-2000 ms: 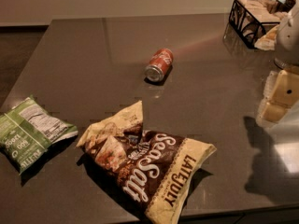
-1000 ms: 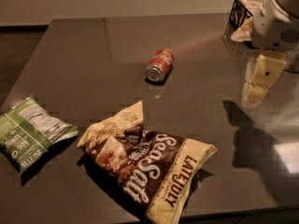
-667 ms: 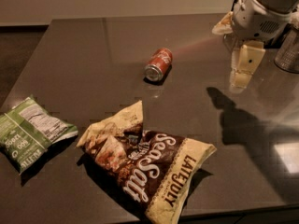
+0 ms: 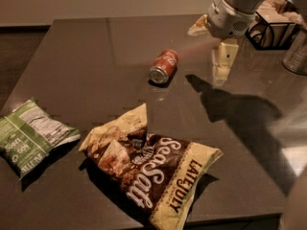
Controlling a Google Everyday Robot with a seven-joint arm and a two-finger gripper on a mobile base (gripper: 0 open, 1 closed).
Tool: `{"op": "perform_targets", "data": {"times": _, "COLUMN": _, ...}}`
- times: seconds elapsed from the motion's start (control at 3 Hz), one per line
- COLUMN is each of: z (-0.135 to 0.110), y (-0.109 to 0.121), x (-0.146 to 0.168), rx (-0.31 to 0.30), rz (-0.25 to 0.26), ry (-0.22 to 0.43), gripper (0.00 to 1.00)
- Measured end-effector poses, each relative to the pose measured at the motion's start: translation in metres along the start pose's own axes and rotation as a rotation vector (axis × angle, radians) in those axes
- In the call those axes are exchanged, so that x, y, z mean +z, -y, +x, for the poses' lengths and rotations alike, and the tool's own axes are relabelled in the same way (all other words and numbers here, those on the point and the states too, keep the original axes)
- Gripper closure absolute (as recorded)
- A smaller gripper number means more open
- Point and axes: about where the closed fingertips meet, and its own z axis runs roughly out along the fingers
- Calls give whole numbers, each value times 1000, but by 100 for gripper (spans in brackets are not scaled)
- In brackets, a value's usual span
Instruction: Place coke can upright
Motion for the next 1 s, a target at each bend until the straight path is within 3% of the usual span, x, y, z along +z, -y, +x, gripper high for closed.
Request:
{"op": "perform_targets", "data": {"times": 0.33, "z": -5, "y": 20, "x": 23, "rx": -127, "rz": -1, "ry": 12, "gripper": 0}}
{"op": "perform_targets", "data": {"times": 1.0, "z": -23, "y": 42, "x": 52, "rx": -412, "rz": -3, "ry": -36, "gripper": 0}}
